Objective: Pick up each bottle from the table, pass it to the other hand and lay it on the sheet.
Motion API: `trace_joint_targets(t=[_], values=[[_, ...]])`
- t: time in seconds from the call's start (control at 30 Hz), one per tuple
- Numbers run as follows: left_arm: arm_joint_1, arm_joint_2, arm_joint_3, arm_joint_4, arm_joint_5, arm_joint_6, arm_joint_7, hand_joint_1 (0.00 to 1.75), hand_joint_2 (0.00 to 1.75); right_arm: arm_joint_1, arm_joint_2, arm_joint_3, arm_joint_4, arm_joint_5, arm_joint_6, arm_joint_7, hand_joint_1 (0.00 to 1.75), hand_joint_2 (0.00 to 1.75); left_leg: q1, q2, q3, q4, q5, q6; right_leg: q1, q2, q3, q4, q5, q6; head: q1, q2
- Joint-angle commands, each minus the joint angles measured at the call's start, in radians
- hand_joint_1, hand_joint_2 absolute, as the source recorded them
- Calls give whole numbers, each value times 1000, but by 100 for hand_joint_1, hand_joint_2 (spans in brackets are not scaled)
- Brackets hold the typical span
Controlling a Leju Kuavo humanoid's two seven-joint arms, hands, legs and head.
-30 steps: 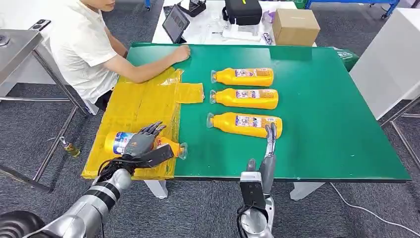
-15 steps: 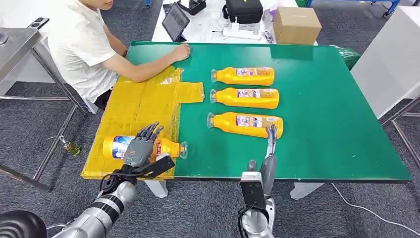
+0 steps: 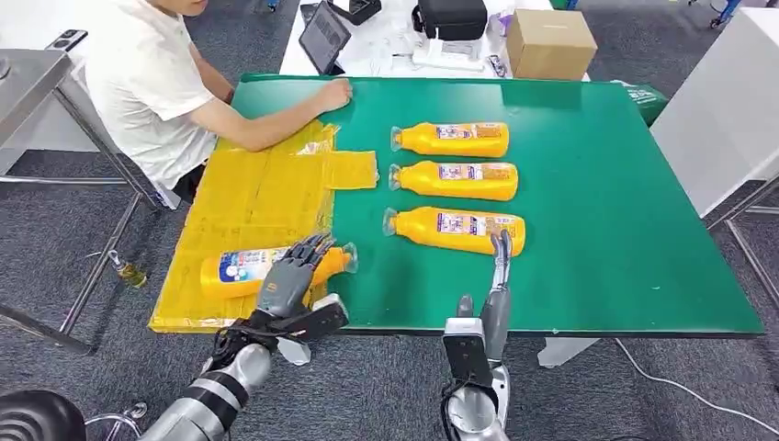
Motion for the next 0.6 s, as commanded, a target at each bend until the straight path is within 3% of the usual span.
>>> trace_joint_targets(t=[0.03,0.17,0.23,0.37,0.47,0.6], values=[[-22,18,-126,-54,12,-4,-12,0,175,-57,-17,7,83,-18,2,0,0,0,0,0,3,-1,-1,1,1,-2,3,-1,-1,-3,0,0],[-29,30,-173,-92,-28,41,-36,0,175,-54,-21,-1,91,-27,2,0,0,0,0,1,2,-1,-1,1,1,0,2,-1,0,-2,0,0],[-40,35,-200,-128,-77,51,-6,0,175,-60,-24,6,101,-41,2,0,0,0,1,1,7,-1,-2,3,2,-2,7,-2,-2,-5,0,0],[-69,26,-194,-87,-50,41,43,0,175,-63,-15,2,87,-26,2,0,0,0,1,1,1,0,-1,2,1,-1,2,-1,-1,-3,0,0],[-21,36,-198,-151,22,20,-10,0,175,-47,-12,-23,69,-8,2,0,0,0,0,1,0,-1,0,1,1,0,1,-1,0,-2,0,0],[109,24,-170,-386,278,-57,-88,0,175,-16,-22,-43,23,31,2,0,0,0,0,1,0,-1,-1,1,0,0,1,-1,-1,-2,0,0]])
